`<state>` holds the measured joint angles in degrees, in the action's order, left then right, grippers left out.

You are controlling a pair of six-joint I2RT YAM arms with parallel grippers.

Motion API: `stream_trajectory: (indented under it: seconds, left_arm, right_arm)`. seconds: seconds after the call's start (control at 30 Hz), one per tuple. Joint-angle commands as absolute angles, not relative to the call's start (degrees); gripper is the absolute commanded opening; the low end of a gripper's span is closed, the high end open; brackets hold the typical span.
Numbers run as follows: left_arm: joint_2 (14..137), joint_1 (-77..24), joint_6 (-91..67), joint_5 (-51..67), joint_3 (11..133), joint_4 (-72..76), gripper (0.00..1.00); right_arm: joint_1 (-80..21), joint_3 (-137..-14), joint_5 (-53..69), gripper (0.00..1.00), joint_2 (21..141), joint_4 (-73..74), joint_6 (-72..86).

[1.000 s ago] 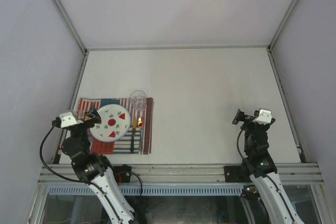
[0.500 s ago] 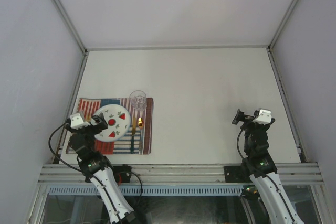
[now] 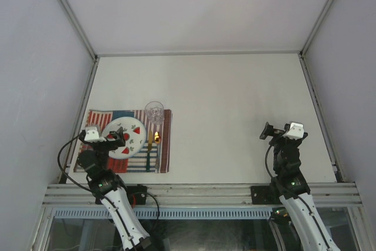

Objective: Set the dinner table for one person

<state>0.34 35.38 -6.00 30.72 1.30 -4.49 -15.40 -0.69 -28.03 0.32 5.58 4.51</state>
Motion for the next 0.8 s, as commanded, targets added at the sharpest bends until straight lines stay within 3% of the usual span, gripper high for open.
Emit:
stream_trajectory:
  seconds: [0.0,0.77]
  left_arm:
    - [-12.8,35.3,-2.0,40.9,-4.0,-4.4,1.00]
    - [-10.6,35.5,-1.9,41.1,-3.9,-3.1,1.00]
  right_arm:
    - [-15.1,2.2,-27.6,1.00,-4.2,9.4,5.4]
    - [-15.1,2.2,-27.7,1.00,-4.2,9.4,5.4]
